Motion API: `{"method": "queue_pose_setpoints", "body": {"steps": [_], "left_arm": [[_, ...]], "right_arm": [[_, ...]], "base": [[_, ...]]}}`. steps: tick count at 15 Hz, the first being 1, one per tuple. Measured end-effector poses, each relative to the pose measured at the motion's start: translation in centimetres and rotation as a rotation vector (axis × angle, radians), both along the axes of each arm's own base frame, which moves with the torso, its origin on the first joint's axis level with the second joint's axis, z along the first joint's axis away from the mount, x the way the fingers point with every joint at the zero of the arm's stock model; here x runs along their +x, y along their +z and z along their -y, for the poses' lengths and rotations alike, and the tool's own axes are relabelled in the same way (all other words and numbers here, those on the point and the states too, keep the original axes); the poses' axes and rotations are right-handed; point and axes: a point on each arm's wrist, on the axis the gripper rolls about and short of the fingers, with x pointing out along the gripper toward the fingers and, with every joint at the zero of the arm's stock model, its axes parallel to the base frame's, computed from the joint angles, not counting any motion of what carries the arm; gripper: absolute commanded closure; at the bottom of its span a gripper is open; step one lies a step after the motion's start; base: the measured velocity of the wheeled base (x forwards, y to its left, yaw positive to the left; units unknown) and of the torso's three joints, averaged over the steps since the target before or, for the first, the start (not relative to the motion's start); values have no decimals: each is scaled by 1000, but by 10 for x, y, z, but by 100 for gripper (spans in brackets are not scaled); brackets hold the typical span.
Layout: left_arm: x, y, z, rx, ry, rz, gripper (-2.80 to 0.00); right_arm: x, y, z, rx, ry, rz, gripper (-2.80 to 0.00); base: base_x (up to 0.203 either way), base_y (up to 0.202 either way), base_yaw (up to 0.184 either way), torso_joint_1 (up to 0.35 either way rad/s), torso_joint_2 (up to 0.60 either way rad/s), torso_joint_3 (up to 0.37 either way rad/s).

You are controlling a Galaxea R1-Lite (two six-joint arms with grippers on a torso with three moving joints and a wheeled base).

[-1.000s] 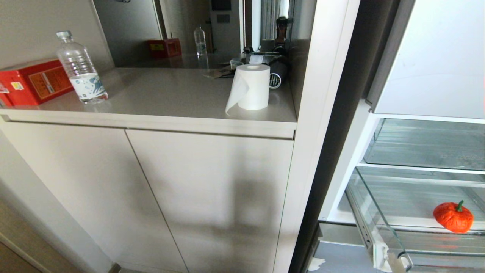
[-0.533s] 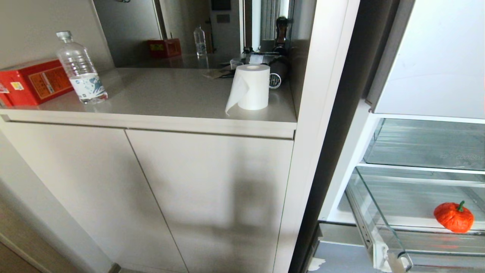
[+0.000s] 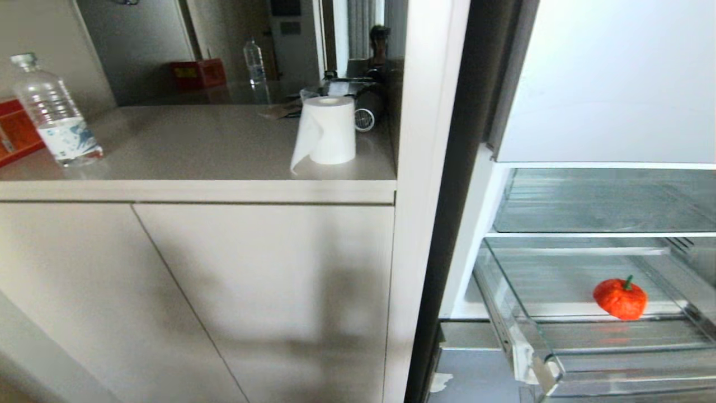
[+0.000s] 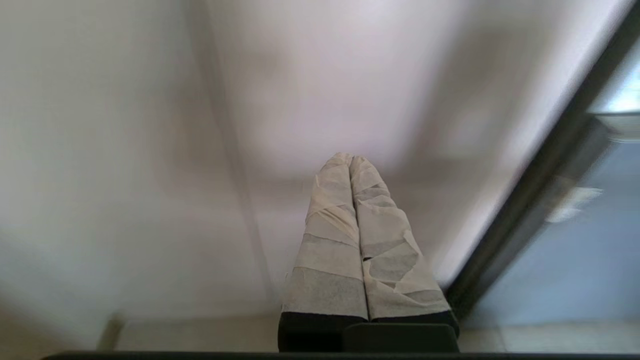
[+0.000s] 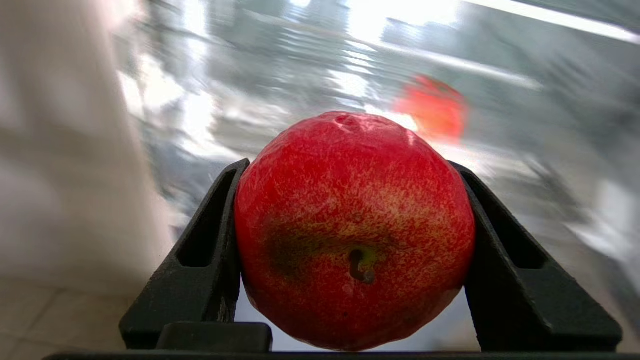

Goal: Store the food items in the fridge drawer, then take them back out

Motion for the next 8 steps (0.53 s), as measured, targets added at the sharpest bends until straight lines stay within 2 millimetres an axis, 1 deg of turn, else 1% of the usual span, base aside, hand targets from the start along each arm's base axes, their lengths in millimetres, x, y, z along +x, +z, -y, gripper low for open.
{"method": "queue_pose_setpoints", "body": {"steps": [8], "left_arm": [[0,0,0,0,0,0,0]], "right_arm": [[0,0,0,29,1,-2,0]], "base": [[1,8,-175,2,2,3]]}}
